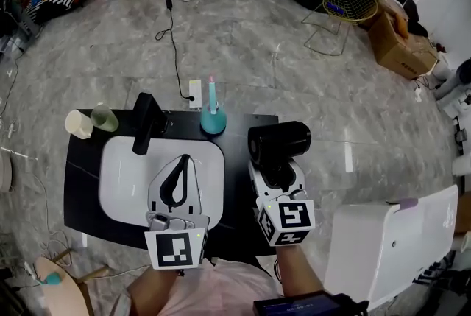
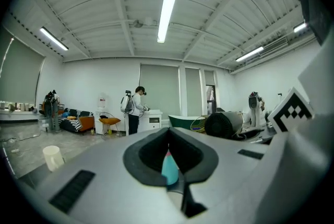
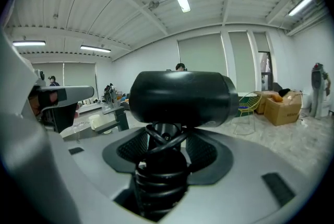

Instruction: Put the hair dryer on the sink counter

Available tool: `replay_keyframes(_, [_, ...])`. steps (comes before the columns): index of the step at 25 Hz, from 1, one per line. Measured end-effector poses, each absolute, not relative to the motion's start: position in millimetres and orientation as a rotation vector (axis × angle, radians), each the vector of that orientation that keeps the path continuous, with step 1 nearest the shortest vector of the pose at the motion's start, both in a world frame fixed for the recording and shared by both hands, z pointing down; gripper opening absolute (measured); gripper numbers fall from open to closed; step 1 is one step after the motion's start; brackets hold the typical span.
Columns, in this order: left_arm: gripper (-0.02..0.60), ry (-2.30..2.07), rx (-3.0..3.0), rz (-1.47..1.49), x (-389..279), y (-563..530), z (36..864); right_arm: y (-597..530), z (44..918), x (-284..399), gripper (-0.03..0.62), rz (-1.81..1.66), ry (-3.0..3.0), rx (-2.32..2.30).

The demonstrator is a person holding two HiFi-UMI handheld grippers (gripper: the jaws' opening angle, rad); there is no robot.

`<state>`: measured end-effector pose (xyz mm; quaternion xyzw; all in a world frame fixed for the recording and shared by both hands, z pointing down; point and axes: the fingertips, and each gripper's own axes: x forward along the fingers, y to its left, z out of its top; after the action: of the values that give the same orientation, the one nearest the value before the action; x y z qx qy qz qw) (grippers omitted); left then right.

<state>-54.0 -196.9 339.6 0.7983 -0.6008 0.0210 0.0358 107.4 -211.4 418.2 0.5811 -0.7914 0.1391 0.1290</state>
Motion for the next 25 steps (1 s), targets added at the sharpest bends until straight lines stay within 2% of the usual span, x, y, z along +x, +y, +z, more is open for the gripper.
replay_keyframes(25, [0.009, -1.865, 2.309, 0.226, -66.8, -229.7, 398.5, -236.9, 535.0, 103.0, 0.241, 0.606, -2.188, 1.528])
